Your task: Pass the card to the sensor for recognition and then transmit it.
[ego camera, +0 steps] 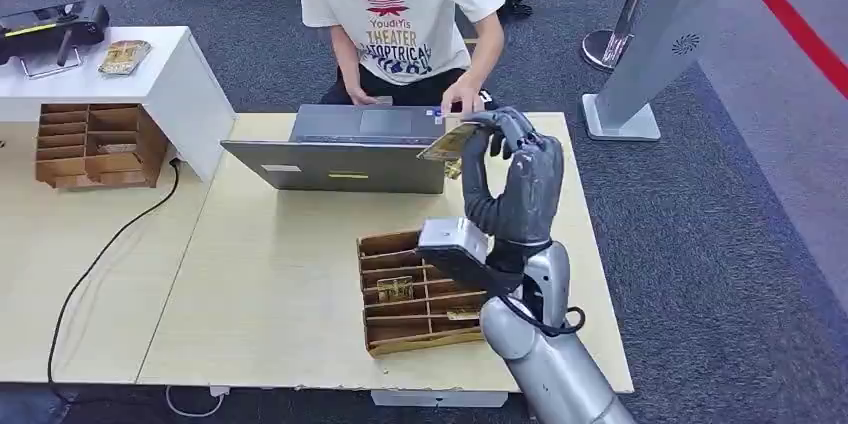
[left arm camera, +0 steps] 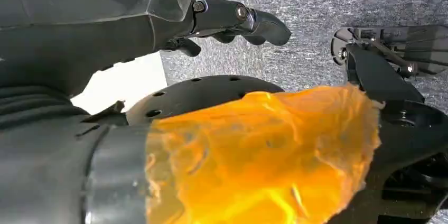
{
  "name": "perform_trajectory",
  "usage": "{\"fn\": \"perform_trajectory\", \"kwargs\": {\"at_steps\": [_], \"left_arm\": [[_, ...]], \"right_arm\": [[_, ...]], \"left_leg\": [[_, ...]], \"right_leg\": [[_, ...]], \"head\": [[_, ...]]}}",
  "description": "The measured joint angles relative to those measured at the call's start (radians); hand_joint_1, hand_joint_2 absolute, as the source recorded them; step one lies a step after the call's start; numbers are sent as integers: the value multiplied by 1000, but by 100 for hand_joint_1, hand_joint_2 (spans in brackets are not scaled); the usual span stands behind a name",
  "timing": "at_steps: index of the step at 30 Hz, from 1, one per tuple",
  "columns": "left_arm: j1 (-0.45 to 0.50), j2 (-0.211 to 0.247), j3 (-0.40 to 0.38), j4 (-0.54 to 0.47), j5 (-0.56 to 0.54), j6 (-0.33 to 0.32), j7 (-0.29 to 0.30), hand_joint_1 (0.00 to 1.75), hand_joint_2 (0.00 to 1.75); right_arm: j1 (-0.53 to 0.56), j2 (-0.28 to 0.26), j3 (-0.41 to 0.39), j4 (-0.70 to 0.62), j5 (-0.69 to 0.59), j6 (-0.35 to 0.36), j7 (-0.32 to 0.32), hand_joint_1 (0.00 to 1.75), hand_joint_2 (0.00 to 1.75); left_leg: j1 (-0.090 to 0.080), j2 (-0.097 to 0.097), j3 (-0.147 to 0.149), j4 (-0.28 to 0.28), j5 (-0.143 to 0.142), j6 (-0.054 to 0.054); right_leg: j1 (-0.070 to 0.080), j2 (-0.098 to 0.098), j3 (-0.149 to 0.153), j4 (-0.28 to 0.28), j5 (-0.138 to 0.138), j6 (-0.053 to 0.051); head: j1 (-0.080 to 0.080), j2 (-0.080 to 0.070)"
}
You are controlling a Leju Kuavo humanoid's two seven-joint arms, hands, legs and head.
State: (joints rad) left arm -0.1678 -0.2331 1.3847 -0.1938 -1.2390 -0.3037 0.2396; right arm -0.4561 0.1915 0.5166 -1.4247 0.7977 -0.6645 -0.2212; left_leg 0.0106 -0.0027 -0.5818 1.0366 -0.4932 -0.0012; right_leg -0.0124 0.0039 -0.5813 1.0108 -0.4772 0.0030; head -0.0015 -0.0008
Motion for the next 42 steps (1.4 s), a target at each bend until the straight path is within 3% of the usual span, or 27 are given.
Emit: {"fn": "perform_trajectory", "kwargs": {"at_steps": [8,20,35,41,42], "left_arm": [[-8,0,-7,0,-9,-9,0,0,0],[-10,-6,-12,0,-15,-10,0,0,0],[-11,-11,-14,0,-26,2,4,0,0],[-11,-19,-29,0,-35,11,21,0,0],[-12,-19,-30,0,-35,11,21,0,0]], "right_arm": [[-166,78,74,206,48,1,42,175,175],[-265,147,84,377,61,-1,48,175,175],[-313,157,84,453,87,-4,66,175,175],[-276,112,80,399,97,-1,84,168,175],[-271,105,79,390,97,1,84,175,175]], "left_leg": [[0,-1,0,0,0,-1],[0,-1,0,0,0,-1],[0,-1,-1,0,0,-1],[0,-1,4,0,0,-1],[0,-1,4,0,0,-1]], "right_leg": [[0,0,0,0,0,0],[0,0,0,0,0,0],[0,0,-1,0,0,0],[0,0,-3,0,0,0],[0,0,-3,0,0,0]], "head": [[0,0],[0,0],[0,0],[0,0],[0,0]]}}
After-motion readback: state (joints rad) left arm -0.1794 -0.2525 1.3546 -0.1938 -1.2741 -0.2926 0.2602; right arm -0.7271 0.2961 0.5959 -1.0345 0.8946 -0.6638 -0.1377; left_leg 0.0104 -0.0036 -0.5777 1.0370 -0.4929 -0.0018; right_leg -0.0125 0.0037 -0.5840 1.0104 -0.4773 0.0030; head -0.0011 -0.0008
